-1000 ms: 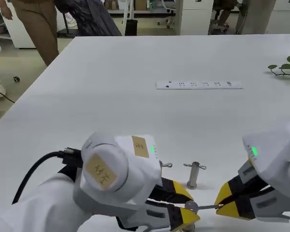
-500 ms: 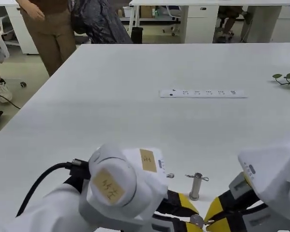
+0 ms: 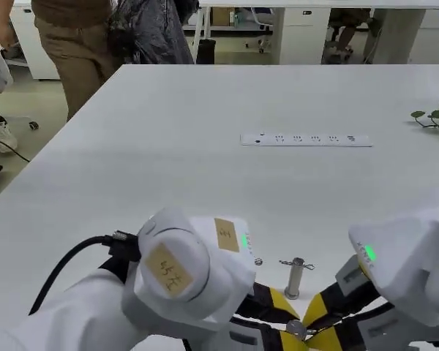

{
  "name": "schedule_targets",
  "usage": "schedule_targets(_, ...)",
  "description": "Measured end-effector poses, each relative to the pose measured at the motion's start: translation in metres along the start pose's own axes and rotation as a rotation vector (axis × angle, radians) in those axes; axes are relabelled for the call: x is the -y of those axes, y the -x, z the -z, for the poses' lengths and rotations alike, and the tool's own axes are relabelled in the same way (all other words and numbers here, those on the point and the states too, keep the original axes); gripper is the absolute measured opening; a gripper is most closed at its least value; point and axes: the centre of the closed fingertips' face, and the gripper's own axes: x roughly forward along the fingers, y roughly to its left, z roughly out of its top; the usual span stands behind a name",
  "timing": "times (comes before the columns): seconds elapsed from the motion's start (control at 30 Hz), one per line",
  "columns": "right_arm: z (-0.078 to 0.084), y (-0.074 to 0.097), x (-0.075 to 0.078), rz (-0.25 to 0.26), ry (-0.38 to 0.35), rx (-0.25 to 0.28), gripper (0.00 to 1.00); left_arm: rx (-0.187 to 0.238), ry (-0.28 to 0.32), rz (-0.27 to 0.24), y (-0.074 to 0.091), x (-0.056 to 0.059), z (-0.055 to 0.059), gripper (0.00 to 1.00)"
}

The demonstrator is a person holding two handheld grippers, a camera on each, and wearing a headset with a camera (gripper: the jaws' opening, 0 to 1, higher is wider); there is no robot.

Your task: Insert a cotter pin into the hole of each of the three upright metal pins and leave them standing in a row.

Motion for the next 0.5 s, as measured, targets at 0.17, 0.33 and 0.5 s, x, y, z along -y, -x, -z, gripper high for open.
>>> schedule_targets(0.17,0.005,-0.001,-0.002,0.005,0.001,-0.017,0.24,0.009,-0.011,-0.013,0.002,-0.001,0.001,0.13)
schedule_targets(0.33,0.005,0.005,0.001,0.040,-0.061,0.017,0.26,0.033,-0.009,-0.024,0.013,-0.002,0.003,0.36)
schedule_targets(0.5,0.003,0.008,0.005,0.068,-0.109,0.045,0.28,0.036,0.026,-0.033,0.024,0.007,0.016,0.52)
